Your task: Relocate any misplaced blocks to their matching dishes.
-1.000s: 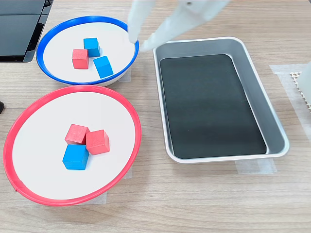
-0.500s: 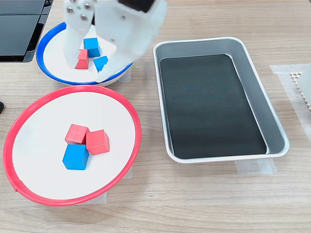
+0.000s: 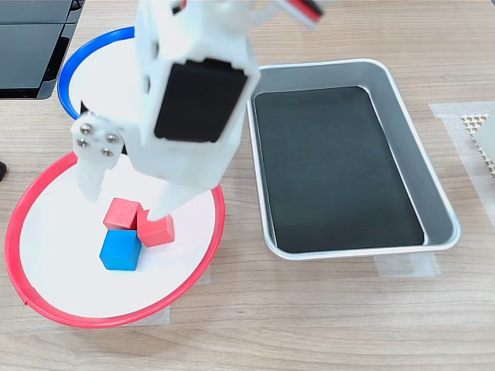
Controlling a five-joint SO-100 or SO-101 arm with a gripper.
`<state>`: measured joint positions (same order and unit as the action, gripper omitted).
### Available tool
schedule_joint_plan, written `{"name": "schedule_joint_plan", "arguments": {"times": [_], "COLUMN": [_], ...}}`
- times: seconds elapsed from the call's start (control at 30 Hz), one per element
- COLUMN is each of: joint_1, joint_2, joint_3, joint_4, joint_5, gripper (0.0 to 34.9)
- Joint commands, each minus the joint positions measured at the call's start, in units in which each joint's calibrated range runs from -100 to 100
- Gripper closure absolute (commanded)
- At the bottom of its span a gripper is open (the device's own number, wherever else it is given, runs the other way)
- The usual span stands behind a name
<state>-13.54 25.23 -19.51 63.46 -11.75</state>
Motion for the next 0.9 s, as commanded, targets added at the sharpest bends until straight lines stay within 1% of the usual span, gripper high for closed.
{"name": "schedule_joint_plan", "arguments": {"times": [0.0,0.33,0.6,0.87], "joint_1": [-0.4,-0.9,-1.8,-2.2], "joint_2": [1.7,7.7,9.5,11.7], "joint_3": [-5.2,-10.7,-11.2,-12.9], "joint_4": [0.8,1.0,1.0,1.5], "joint_5": [-0.2,0.2,0.3,-0.1], "gripper": [20.1,18.9,18.6,17.5]}}
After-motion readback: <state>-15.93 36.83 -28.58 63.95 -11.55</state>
